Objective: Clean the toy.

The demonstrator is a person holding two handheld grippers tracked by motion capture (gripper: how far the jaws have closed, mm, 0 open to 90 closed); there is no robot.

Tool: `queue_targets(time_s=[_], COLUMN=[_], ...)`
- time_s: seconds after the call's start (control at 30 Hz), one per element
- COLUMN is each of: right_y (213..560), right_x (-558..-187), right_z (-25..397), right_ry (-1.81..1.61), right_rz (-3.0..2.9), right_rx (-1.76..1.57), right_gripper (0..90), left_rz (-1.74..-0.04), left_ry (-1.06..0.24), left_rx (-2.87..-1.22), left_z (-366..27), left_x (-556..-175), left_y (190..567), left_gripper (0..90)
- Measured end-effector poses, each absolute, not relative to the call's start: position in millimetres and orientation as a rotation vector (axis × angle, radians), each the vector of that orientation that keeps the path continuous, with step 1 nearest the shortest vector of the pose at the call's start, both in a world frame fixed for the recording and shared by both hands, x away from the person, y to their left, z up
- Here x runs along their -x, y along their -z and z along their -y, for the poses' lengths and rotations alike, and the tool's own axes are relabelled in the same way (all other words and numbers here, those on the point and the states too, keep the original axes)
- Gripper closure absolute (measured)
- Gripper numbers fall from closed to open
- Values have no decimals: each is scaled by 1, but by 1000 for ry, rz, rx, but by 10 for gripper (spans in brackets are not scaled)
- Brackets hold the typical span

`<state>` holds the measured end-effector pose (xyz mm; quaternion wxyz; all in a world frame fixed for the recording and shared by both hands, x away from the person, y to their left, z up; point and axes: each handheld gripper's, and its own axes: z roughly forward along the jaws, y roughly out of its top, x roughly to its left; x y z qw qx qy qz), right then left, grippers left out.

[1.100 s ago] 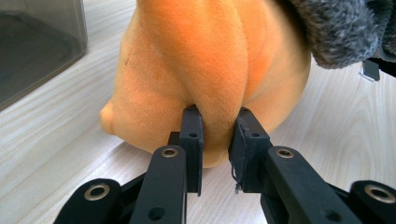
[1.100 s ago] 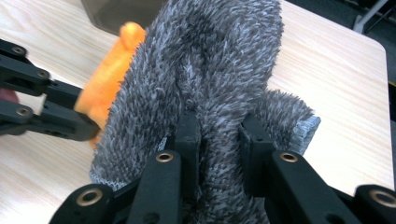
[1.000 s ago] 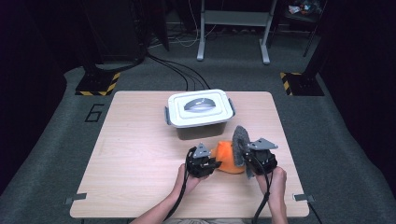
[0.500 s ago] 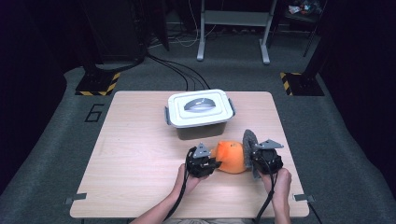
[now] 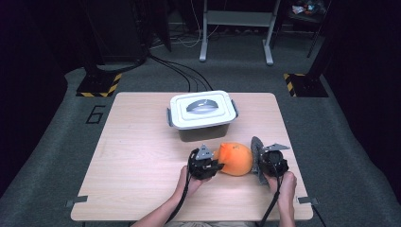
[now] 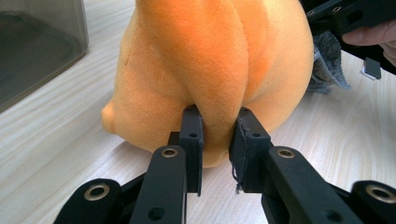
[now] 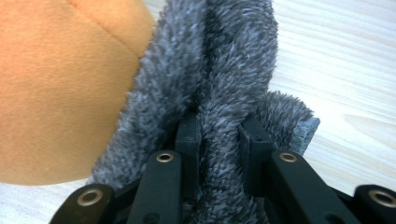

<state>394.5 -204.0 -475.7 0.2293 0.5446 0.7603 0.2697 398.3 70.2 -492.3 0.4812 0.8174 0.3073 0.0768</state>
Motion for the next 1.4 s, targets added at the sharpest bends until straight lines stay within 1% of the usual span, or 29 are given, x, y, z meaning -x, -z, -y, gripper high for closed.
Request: queue_targets(time_s=[0.13,0.37,0.57,0.7,0.73,0.83,1.03,1.17,1.4], right_y=[464,430,400,388,388,389,403,413,414], right_x=[-388,-372,-356,-352,-352,-359,-372,-378,-377], right_z=[206,201,182,166,166,149,134,133,136], right_ry=[-767,-840,-940,-977,-977,-966,-967,-972,-922], right_rz=[-2055,-2041,-2051,-2095,-2095,-2146,-2218,-2219,-2186], right_rx=[-1499,-1366,-1252,-1160,-1160,-1120,-1107,-1134,-1126], right_gripper=[730,730,729,728,728,728,727,731,733], left_rz=[-754,-753,-748,-744,-744,-739,-734,-738,-739], left_ry=[-187,-189,-197,-201,-201,-207,-215,-213,-216], left_rx=[-1995,-2000,-2005,-2009,-2009,-2016,-2021,-2021,-2018], left_z=[-71,-71,-70,-70,-70,-69,-68,-67,-65], left_x=[-398,-399,-399,-399,-399,-399,-399,-399,-399], left_y=[492,492,491,490,490,490,489,489,488], left_gripper=[756,755,756,755,755,755,754,753,753])
